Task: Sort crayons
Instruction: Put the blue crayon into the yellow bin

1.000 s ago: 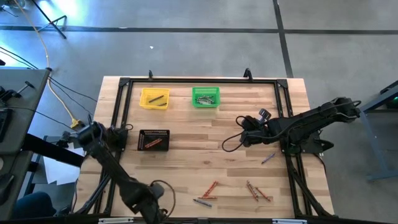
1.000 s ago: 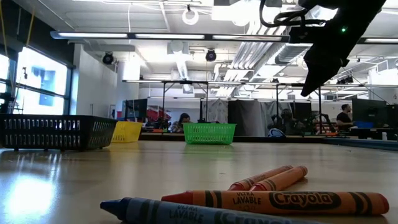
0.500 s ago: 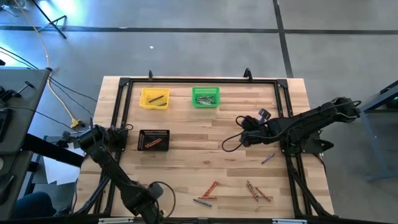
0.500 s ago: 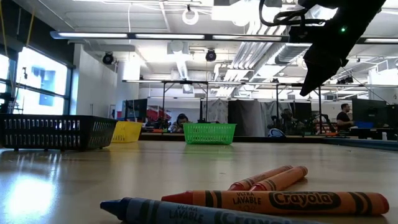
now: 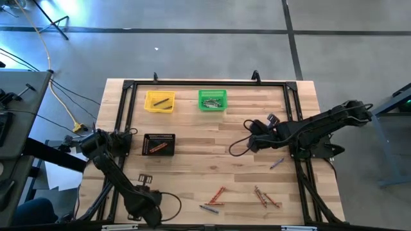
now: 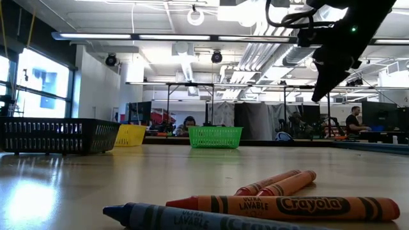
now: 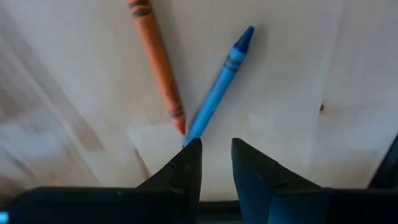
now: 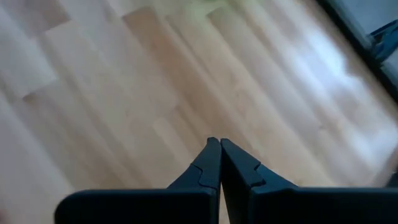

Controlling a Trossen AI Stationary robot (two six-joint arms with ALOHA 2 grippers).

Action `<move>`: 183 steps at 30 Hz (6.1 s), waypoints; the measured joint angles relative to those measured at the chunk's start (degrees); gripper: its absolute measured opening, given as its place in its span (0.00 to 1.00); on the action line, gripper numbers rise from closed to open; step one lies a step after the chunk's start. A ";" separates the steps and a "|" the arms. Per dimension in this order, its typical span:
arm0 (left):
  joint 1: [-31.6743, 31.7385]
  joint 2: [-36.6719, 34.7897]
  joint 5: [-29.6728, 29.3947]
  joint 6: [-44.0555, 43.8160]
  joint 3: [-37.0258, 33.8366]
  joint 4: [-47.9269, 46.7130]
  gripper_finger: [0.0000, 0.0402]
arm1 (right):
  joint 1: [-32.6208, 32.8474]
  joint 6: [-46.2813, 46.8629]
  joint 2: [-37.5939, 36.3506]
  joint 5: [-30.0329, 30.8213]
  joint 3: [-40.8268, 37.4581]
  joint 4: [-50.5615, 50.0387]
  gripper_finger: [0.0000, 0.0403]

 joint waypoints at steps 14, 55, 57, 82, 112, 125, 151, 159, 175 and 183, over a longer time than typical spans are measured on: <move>-0.55 0.02 -3.61 4.37 -1.33 7.15 0.19 | 0.00 1.36 0.00 -3.60 0.00 0.07 0.00; 1.19 -0.16 4.11 -7.34 -8.61 16.98 0.02 | 0.00 1.27 0.00 -3.68 0.00 0.19 0.00; 1.74 -0.31 6.24 -5.88 -8.70 18.91 0.01 | 0.02 1.25 0.00 -3.73 0.00 0.15 0.00; 13.32 -0.37 -30.05 19.23 12.01 22.59 0.00 | 0.02 0.85 0.00 -4.21 0.00 -0.20 0.00; 35.76 -18.52 -64.26 17.21 19.73 -7.87 0.00 | 0.01 5.80 -0.02 -2.27 0.00 0.68 0.00; 54.26 -39.25 -50.99 38.16 -5.61 18.04 0.00 | 0.00 5.80 -0.02 0.62 0.00 1.11 0.00; 95.07 -45.00 -22.07 53.44 -26.31 52.61 0.00 | -16.59 -0.24 -0.02 31.73 0.02 3.72 0.00; 99.14 -44.85 -17.96 47.25 -30.34 53.26 0.00 | -26.32 -2.46 -0.02 33.88 0.02 8.88 0.00; 100.66 -44.83 -17.97 34.19 -39.65 56.50 0.00 | -39.65 -8.17 -0.02 33.88 0.02 16.15 0.00; 100.65 -44.83 -17.98 29.81 -39.65 56.76 0.05 | -42.73 -7.93 -0.02 30.52 0.02 16.76 0.00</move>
